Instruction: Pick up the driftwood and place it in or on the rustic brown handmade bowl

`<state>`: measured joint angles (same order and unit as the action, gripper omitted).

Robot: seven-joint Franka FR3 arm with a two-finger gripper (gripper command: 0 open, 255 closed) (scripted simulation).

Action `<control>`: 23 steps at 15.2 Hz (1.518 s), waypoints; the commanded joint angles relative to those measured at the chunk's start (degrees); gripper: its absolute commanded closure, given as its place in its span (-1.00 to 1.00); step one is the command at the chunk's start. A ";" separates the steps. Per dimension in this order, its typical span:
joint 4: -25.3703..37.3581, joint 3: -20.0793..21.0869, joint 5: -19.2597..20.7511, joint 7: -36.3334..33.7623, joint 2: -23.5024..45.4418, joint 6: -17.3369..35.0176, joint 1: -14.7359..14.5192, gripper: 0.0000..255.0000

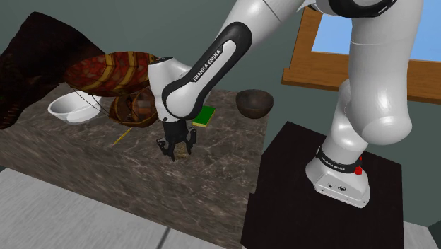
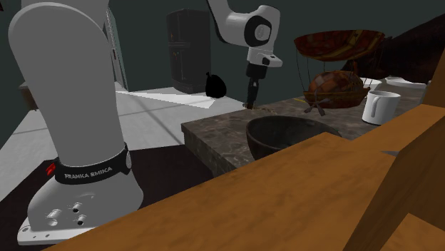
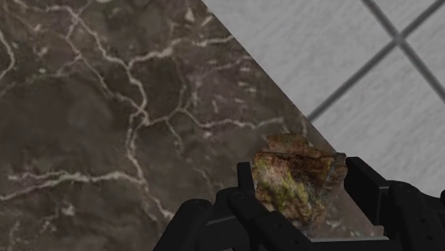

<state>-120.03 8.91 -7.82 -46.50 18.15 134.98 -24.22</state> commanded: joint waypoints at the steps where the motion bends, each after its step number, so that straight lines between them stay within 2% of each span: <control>1: 0.39 -0.01 -0.02 -0.02 -0.92 -1.33 0.12 1.00; 23: 6.21 0.06 -0.23 -1.40 -10.29 -16.41 0.61 1.00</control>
<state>-114.38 8.98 -8.08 -47.82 8.07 119.35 -23.62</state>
